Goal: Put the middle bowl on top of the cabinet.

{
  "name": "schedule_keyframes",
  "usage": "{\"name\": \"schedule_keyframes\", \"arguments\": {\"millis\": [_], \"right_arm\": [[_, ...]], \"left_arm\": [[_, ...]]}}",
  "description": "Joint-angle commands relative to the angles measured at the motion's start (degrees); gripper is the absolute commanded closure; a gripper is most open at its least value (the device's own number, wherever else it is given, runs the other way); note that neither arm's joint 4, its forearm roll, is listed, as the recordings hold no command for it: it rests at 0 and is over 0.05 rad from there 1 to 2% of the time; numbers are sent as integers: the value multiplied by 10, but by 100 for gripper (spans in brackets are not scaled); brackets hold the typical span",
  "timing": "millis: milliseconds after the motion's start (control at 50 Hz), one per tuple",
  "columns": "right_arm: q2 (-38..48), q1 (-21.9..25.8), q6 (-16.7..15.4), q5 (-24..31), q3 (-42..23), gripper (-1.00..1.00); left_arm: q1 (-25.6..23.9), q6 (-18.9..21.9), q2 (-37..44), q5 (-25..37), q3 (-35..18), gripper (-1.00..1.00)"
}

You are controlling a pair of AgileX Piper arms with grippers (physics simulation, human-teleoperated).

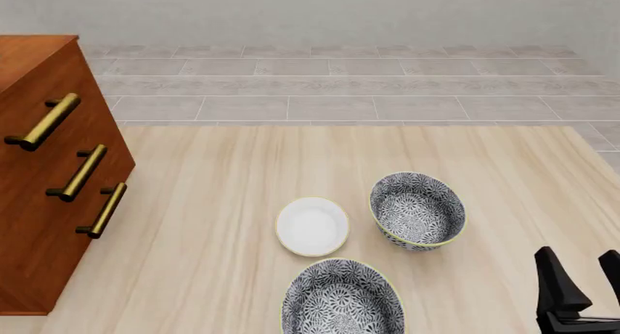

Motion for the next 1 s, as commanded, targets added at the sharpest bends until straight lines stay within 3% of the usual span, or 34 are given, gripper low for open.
{"name": "schedule_keyframes", "arguments": {"millis": [20, 1000], "right_arm": [[-3, -1, 0, 2, 1, -100], [1, 0, -1, -1, 2, -100]], "left_arm": [[7, 1, 4, -12, 7, 100], [16, 10, 11, -52, 65, 100]]}}
